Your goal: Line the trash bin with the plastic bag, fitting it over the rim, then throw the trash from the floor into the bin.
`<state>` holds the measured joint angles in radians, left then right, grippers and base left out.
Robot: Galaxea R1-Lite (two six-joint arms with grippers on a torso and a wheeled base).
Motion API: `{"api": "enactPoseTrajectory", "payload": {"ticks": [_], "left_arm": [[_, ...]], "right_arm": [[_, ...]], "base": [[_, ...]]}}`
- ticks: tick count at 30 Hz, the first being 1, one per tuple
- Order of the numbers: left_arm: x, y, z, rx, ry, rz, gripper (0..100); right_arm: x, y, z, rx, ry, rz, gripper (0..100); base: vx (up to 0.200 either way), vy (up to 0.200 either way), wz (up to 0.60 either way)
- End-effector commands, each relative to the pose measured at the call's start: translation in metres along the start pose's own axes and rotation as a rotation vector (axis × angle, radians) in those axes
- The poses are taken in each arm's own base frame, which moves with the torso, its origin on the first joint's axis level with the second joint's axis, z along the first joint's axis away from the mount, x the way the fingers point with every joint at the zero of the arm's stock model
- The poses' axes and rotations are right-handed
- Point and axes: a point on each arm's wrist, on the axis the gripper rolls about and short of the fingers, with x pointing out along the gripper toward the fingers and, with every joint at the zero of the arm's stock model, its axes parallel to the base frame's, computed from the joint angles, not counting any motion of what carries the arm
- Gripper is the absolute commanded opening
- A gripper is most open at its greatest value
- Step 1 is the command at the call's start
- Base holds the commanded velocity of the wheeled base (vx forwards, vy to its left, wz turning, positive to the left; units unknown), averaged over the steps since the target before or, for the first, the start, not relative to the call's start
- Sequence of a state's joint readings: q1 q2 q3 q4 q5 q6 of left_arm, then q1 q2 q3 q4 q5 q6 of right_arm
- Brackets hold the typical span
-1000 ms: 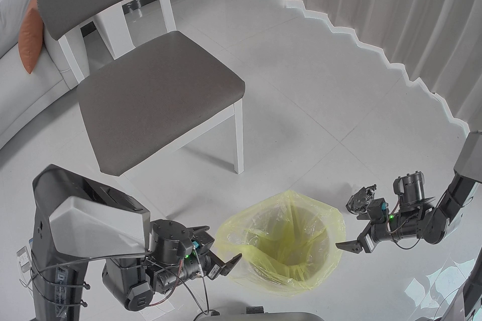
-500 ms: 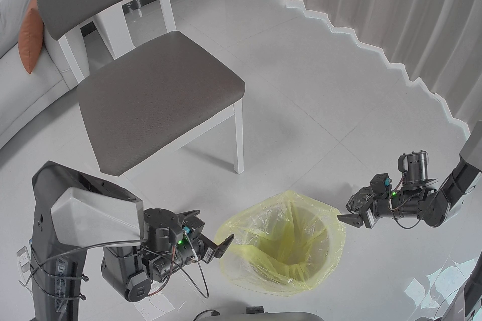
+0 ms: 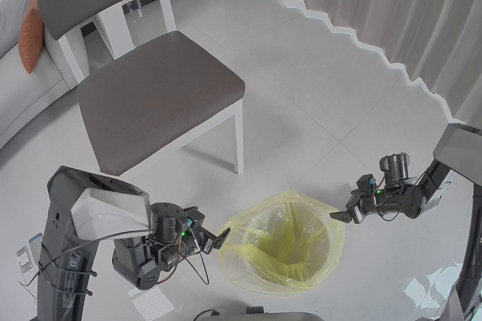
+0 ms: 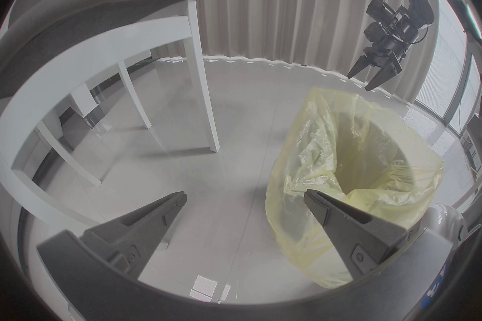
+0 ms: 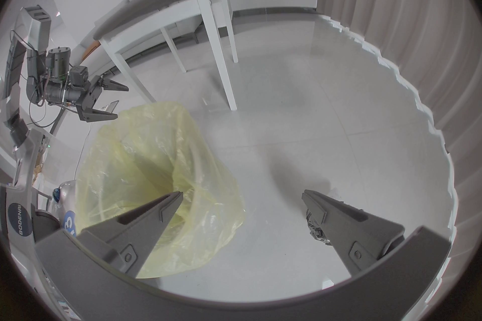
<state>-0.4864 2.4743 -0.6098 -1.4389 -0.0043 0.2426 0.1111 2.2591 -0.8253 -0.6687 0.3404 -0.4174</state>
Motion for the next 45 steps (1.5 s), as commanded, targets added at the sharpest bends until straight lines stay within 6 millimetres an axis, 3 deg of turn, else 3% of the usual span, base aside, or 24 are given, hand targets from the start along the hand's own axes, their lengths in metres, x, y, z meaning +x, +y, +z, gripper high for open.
{"api": "enactPoseTrajectory", "payload": {"ticks": [1,16,27,45], "left_arm": [[0.003,0.001,-0.004,-0.004,0.007,0.005,100],[0.006,-0.002,-0.01,-0.001,0.042,-0.005,100],[0.023,-0.005,-0.011,0.029,0.139,-0.049,100],[0.013,-0.009,-0.017,0.071,0.175,-0.072,100]], "right_arm": [[0.017,-0.001,-0.013,0.014,0.039,0.017,100],[0.042,-0.012,-0.011,0.024,0.087,0.039,100],[0.059,-0.014,-0.011,0.03,0.134,0.067,100],[0.054,-0.013,-0.021,0.003,0.221,0.11,100]], "base": [[0.0,0.0,0.0],[0.0,0.0,0.0],[0.0,0.0,0.0],[0.0,0.0,0.0]]}}
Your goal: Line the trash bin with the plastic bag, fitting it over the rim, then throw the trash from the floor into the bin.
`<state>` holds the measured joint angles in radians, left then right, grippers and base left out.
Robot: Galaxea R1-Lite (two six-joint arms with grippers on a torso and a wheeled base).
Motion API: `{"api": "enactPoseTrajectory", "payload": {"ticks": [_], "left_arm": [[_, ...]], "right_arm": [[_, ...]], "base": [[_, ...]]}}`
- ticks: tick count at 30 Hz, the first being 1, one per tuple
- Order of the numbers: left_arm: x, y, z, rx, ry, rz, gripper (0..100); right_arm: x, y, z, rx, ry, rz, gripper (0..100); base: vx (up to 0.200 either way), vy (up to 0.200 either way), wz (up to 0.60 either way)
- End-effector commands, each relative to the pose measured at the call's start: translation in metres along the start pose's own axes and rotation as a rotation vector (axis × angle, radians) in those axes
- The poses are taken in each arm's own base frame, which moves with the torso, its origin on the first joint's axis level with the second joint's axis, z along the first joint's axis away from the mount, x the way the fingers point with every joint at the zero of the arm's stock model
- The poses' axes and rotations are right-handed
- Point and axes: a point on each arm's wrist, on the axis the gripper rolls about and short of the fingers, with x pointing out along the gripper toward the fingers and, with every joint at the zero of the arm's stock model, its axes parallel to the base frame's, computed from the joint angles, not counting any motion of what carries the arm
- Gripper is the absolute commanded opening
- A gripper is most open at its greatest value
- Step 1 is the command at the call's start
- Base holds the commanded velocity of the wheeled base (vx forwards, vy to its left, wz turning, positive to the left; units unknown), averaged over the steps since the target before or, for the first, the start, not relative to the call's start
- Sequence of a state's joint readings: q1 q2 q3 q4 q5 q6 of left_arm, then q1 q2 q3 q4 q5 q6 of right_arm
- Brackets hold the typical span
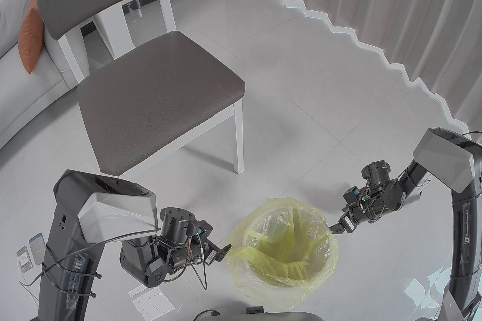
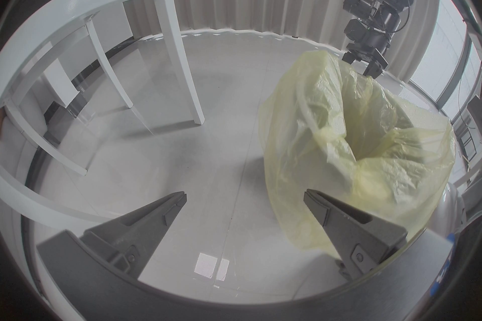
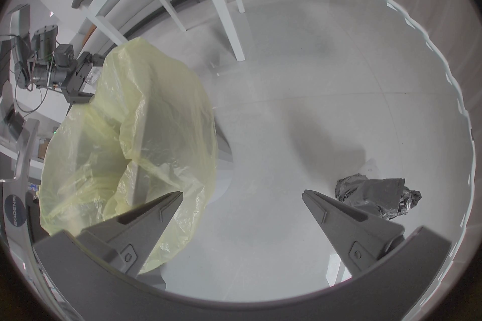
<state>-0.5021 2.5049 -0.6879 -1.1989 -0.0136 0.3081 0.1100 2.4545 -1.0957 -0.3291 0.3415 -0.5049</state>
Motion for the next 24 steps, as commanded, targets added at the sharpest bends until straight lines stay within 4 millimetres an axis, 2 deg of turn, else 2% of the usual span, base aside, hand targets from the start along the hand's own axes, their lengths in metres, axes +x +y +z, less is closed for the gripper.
{"api": "enactPoseTrajectory", "payload": {"ticks": [1,4,5,6,7,9,10,16,20,24], "left_arm": [[-0.001,0.002,0.001,-0.009,-0.011,0.009,100],[-0.005,0.005,0.003,-0.015,-0.024,0.017,100],[-0.01,0.011,0.004,-0.023,-0.03,0.032,100],[-0.01,0.011,0.004,-0.023,-0.03,0.032,100],[-0.015,0.014,0.003,-0.029,-0.028,0.039,100],[-0.017,0.016,0.002,-0.034,-0.027,0.042,100],[-0.022,0.022,-0.002,-0.044,-0.038,0.05,100],[-0.039,0.036,-0.009,-0.069,-0.085,0.106,100],[-0.057,0.045,-0.014,-0.087,-0.112,0.129,100],[-0.062,0.045,-0.011,-0.083,-0.157,0.142,100]], "right_arm": [[-0.002,-0.001,-0.001,0.001,-0.002,-0.003,100],[-0.009,-0.003,0.0,0.002,-0.011,-0.013,100],[-0.019,-0.005,0.004,0.003,-0.029,-0.029,100],[-0.019,-0.005,0.004,0.003,-0.029,-0.029,100],[-0.03,-0.009,0.007,0.005,-0.047,-0.048,100],[-0.034,-0.011,0.007,0.011,-0.052,-0.055,100],[-0.048,-0.015,0.01,0.013,-0.07,-0.077,100],[-0.077,-0.022,0.011,0.02,-0.103,-0.124,100],[-0.105,-0.014,0.015,0.016,-0.139,-0.151,100],[-0.125,-0.002,0.014,0.007,-0.155,-0.157,100]], "base": [[0.0,0.0,0.0],[0.0,0.0,0.0],[0.0,0.0,0.0],[0.0,0.0,0.0],[0.0,0.0,0.0],[0.0,0.0,0.0],[0.0,0.0,0.0],[0.0,0.0,0.0],[0.0,0.0,0.0],[0.0,0.0,0.0]]}}
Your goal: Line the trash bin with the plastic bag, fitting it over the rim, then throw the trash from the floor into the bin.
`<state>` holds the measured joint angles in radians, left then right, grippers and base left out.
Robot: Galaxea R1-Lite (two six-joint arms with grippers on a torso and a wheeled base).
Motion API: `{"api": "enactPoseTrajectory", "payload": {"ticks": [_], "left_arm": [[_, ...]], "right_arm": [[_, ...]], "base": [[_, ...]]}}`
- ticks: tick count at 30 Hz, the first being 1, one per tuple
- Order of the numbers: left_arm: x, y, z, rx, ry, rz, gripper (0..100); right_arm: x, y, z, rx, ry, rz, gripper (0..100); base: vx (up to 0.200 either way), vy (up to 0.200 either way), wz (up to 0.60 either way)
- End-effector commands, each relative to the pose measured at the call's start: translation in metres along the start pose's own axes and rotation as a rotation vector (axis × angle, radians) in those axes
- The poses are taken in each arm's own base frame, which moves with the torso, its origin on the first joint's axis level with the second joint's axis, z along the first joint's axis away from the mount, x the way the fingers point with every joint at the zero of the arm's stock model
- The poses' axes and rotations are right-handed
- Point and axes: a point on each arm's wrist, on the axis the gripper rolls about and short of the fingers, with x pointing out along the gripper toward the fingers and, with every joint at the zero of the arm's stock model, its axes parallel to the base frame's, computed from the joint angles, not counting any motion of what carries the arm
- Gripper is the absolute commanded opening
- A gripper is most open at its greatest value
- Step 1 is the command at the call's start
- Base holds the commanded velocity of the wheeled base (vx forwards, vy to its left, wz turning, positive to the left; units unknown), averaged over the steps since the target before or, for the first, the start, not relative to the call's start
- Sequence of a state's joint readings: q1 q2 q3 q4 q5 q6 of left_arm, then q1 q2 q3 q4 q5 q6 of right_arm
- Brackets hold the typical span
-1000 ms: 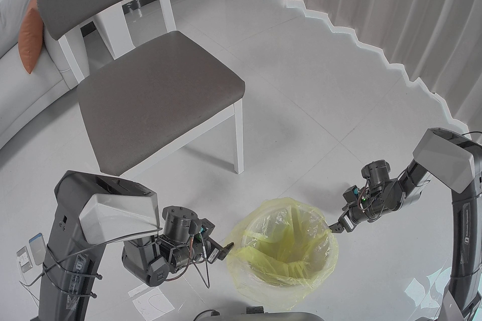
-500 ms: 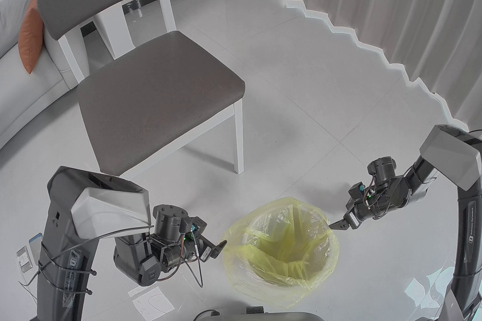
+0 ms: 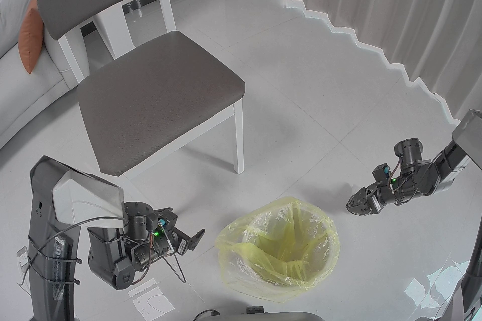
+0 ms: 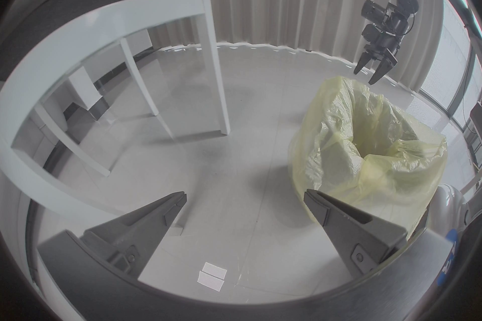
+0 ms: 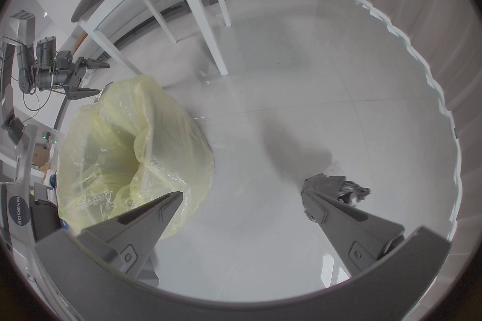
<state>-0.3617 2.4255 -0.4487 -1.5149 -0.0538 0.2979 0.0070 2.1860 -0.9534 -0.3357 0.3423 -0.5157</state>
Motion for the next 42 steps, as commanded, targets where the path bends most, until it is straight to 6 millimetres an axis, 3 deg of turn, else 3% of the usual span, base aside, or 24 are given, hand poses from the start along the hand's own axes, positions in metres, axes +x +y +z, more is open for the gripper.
{"api": "enactPoseTrajectory", "payload": {"ticks": [1,8,13,22,28,42], "left_arm": [[-0.014,0.003,0.006,-0.002,-0.039,0.011,100],[-0.034,-0.066,0.04,-0.013,-0.135,-0.223,100],[-0.027,-0.108,0.027,0.042,-0.096,-0.323,100],[-0.011,-0.149,0.028,0.186,-0.137,-0.253,100],[-0.002,-0.157,0.033,0.225,-0.137,-0.18,100],[-0.016,-0.156,0.01,0.449,-0.093,-0.238,100]], "right_arm": [[-0.04,0.009,0.009,-0.018,-0.056,-0.029,100],[-0.069,0.015,0.005,-0.01,-0.085,-0.056,100],[-0.084,0.021,-0.002,-0.008,-0.101,-0.073,100],[-0.09,0.023,-0.009,0.0,-0.096,-0.072,100],[-0.091,0.023,-0.012,0.006,-0.099,-0.051,100],[-0.089,0.019,-0.015,0.013,-0.102,-0.04,100]], "base": [[0.0,0.0,0.0],[0.0,0.0,0.0],[0.0,0.0,0.0],[0.0,0.0,0.0],[0.0,0.0,0.0],[0.0,0.0,0.0]]}}
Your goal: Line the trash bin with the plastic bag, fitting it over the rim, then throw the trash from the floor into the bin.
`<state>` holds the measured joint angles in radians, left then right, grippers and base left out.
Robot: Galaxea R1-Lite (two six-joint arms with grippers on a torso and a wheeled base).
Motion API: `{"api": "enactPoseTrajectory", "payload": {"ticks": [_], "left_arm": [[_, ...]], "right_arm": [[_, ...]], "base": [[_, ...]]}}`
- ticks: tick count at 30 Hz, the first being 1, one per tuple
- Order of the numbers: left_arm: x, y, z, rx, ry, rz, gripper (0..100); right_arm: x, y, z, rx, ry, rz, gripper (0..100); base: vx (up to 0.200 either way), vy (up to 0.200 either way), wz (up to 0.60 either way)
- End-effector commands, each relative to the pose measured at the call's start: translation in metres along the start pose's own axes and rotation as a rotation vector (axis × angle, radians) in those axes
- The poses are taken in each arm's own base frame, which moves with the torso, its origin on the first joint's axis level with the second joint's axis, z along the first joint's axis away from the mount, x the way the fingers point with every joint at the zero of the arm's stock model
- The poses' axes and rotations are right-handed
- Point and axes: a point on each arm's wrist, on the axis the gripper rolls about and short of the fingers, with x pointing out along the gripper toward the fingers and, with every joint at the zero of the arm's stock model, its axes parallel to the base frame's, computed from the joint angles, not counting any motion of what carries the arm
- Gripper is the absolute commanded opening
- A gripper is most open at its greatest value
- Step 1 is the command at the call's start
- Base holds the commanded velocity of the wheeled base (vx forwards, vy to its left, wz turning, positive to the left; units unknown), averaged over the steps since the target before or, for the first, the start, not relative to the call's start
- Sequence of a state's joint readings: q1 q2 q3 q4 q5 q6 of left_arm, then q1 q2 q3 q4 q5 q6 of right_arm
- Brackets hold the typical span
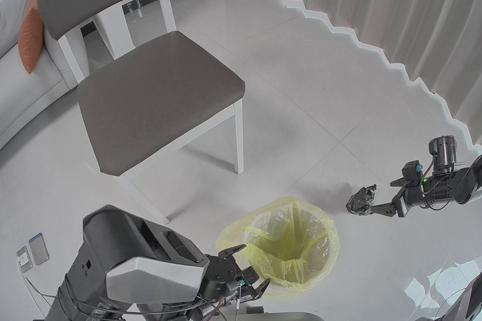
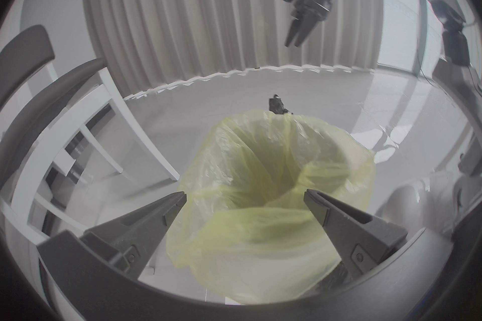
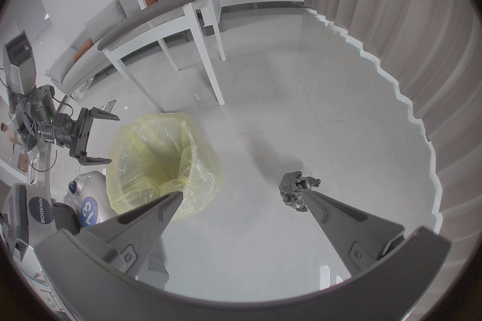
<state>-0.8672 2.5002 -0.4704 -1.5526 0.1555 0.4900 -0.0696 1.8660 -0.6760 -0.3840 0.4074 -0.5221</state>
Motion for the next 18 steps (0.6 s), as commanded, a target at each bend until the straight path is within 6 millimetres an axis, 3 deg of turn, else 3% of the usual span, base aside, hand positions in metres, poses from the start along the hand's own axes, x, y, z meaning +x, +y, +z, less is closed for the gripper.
{"api": "enactPoseTrajectory", "payload": {"ticks": [1,8,12,15,18], "left_arm": [[-0.001,-0.002,-0.003,0.03,-0.002,-0.013,100],[-0.001,-0.013,-0.013,0.081,0.025,-0.064,100],[0.01,-0.02,-0.017,0.109,0.01,-0.09,100],[0.007,-0.012,-0.008,0.092,-0.022,-0.074,100],[-0.013,0.006,0.006,0.061,-0.061,-0.07,100]], "right_arm": [[0.001,-0.001,0.001,-0.001,-0.003,0.0,100],[0.0,-0.003,-0.003,0.002,0.005,-0.005,100],[-0.002,-0.005,-0.005,-0.002,0.006,-0.011,100],[-0.004,-0.007,-0.007,0.007,0.008,-0.018,100],[-0.008,-0.01,-0.008,0.012,0.003,-0.029,100]], "base": [[0.0,0.0,0.0],[0.0,0.0,0.0],[0.0,0.0,0.0],[0.0,0.0,0.0],[0.0,0.0,0.0]]}}
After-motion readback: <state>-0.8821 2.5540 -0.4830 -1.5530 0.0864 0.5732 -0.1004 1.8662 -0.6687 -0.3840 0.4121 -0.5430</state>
